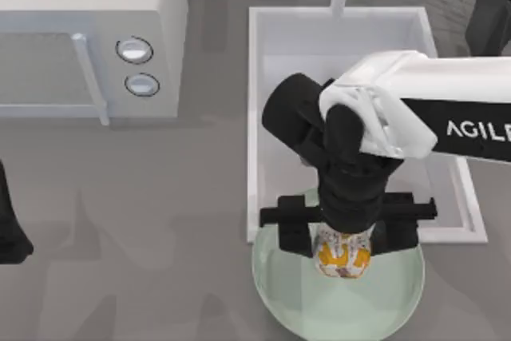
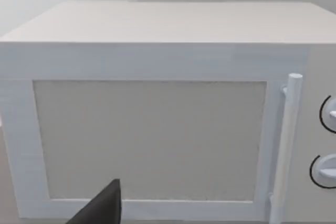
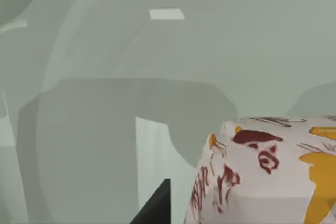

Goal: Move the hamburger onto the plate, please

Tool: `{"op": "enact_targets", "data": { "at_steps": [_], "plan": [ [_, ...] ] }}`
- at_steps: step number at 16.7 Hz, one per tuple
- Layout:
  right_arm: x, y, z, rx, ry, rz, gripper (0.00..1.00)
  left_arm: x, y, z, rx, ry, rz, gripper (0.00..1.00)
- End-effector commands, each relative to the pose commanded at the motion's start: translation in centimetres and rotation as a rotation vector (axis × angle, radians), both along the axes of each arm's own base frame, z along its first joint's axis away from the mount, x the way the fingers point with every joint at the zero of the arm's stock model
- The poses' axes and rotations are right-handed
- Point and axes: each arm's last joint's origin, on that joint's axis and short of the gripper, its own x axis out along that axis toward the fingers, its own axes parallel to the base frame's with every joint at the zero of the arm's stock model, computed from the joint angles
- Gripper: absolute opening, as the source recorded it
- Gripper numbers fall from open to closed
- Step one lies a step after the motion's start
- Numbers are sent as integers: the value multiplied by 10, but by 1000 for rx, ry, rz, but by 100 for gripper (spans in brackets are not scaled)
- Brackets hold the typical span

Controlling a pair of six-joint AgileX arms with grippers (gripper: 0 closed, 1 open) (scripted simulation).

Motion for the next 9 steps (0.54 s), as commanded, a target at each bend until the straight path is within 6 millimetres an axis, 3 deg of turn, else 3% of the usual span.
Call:
{"op": "enact_targets", "data": {
  "at_steps": [3, 9],
  "plan": [
    [0, 0, 0, 0, 0, 0, 98, 0, 0, 0, 0, 0, 0, 100],
    [0, 0, 0, 0, 0, 0, 100, 0, 0, 0, 0, 0, 0, 100]
  ]
}}
